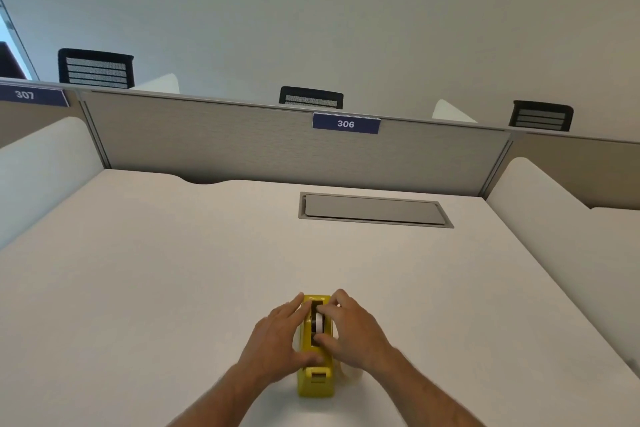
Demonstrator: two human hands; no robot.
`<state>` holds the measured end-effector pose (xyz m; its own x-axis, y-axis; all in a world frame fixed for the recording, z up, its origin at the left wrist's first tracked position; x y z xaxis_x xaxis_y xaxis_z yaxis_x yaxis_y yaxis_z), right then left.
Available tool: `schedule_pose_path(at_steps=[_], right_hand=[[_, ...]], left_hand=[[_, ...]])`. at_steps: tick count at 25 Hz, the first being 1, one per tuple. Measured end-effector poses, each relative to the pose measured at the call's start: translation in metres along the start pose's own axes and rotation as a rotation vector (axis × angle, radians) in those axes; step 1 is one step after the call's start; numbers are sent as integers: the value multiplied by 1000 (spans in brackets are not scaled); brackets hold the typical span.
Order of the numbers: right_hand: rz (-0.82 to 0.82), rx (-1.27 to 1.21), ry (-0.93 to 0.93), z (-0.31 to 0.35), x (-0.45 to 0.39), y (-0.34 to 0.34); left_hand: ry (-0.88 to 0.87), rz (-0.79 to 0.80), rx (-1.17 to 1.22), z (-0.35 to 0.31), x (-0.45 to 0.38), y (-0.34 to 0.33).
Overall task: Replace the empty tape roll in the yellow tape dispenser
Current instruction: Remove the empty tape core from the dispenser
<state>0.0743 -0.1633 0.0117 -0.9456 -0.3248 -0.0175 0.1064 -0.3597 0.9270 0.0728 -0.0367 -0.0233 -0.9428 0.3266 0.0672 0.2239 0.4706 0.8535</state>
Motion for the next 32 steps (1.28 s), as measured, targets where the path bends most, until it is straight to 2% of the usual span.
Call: schedule_pose_path(at_steps=[22, 28, 32], right_hand=[[-171, -36, 101, -2, 0, 5], [-268, -85, 88, 3, 8, 23], [-285, -163, 72, 10, 12, 34]], left_hand=[[37, 22, 100, 3, 1, -2], [26, -7, 154, -2, 2, 3], [-59, -117, 188, -18, 9, 17]])
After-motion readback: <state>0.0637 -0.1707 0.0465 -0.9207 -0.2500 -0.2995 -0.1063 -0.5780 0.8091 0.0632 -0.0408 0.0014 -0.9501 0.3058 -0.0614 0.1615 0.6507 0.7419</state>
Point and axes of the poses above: each hand's wrist, its own x-axis away from the middle knuckle, its own y-axis out of the back of the hand, z = x × y, the point moved 9 cm from there along -x, towards the middle knuckle, and after that the axes turned 2 degrees about y, right-handed, at the moved point
